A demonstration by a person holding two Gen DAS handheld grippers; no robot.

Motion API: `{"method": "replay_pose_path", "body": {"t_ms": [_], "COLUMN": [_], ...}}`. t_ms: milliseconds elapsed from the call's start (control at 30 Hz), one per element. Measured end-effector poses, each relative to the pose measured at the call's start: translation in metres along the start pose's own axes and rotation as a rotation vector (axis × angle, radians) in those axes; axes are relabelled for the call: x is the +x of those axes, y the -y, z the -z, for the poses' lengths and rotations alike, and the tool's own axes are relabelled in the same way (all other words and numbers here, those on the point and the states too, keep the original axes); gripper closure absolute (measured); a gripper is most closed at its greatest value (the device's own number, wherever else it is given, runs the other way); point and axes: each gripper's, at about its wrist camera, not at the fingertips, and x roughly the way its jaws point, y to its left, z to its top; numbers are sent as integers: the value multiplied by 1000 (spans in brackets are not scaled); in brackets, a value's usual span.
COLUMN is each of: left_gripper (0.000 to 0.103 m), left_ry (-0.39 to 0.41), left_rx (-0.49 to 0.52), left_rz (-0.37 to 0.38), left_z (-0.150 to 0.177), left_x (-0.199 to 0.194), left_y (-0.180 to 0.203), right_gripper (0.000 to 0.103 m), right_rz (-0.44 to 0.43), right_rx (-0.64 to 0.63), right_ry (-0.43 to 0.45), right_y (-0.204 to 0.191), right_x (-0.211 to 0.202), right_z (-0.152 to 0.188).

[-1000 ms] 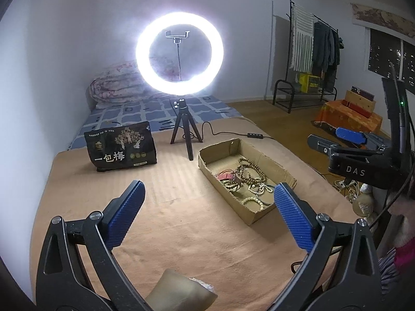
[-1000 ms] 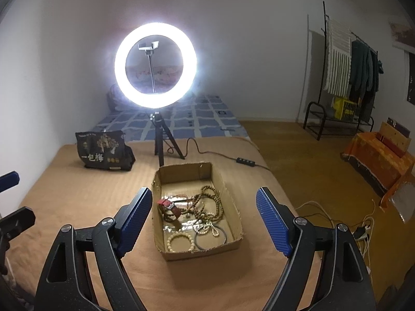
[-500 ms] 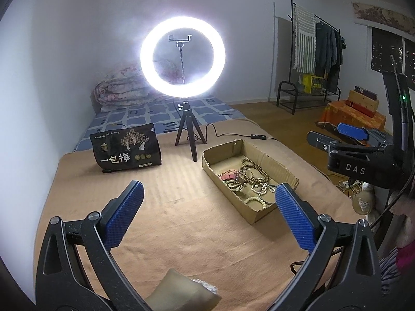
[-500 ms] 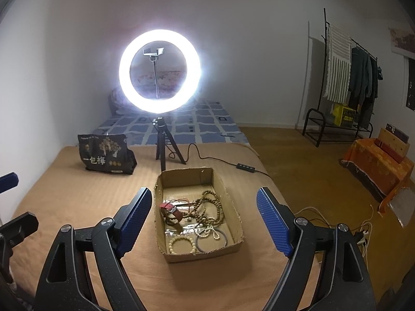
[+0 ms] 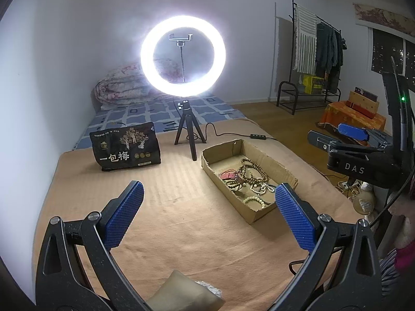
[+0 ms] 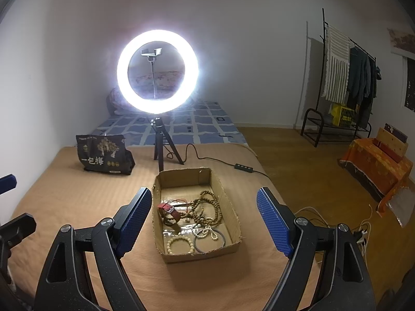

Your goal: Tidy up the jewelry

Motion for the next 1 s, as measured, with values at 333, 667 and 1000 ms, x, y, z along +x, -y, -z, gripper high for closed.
{"method": "replay_pose_path", "body": {"t_ms": [333,667,1000], "left_gripper": [0,0,0], "left_ry": [-2,-3,-4], "left_rx": [4,5,6], "left_rz": [5,13,13], "left_z": [1,1,1], "left_x": [-1,-1,-1], "left_y": [4,7,8], "right_gripper": [20,20,20], "right_rz": [0,2,3], "right_rx": [1,1,4], "right_ry": [-1,-1,-3], "right_y": [1,3,5], "right_x": [-1,-1,-2], "right_z": [0,1,1]}}
